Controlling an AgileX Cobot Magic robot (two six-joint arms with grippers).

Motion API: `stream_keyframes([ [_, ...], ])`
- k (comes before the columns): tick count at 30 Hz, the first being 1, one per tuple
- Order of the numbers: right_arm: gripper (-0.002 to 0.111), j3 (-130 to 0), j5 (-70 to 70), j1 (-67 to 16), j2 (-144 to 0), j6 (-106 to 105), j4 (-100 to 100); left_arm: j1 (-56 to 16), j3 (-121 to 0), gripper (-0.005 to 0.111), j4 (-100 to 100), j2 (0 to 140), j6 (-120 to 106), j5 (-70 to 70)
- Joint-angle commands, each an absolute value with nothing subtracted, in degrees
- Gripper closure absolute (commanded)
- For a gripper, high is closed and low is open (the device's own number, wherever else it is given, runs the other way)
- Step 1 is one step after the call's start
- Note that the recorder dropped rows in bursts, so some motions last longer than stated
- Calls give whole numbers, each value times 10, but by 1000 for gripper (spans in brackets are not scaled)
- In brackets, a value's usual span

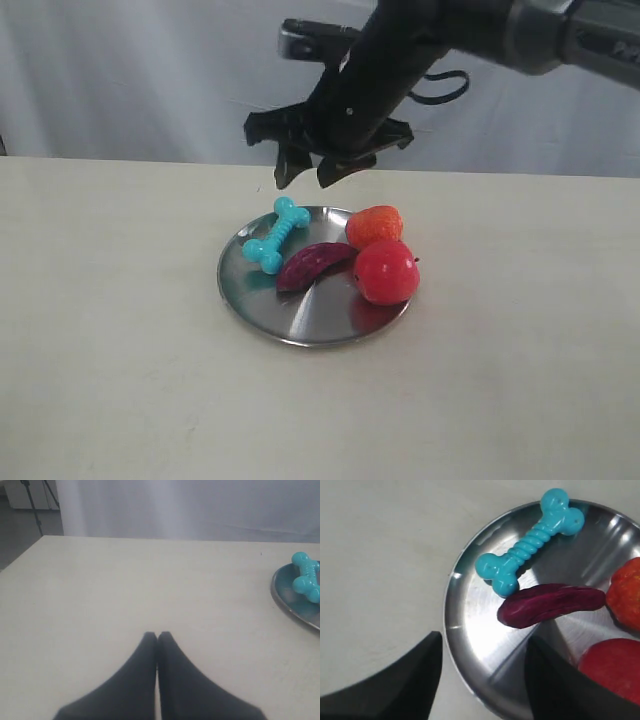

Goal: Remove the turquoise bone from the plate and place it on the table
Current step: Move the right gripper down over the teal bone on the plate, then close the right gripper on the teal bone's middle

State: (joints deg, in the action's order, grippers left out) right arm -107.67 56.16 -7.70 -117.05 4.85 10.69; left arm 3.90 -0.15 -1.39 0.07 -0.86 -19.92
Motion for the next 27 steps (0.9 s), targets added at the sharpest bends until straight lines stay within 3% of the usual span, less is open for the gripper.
stream_keyframes([
  [1,60,-1079,530,-103,-1196,123,5,35,0,107,-15,0,-6,-196],
  [6,46,-1079,515,-105,-1230,153,0,35,0,107,-15,0,-6,-196],
  [16,46,-1079,398,-116,-1294,172,0,35,0,107,-15,0,-6,-196],
  [23,33,-1079,320,-122,-1326,182,-3,35,0,107,-15,0,-6,-196],
  [27,38,-1079,300,-122,-1349,198,-7,35,0,107,-15,0,-6,-196],
])
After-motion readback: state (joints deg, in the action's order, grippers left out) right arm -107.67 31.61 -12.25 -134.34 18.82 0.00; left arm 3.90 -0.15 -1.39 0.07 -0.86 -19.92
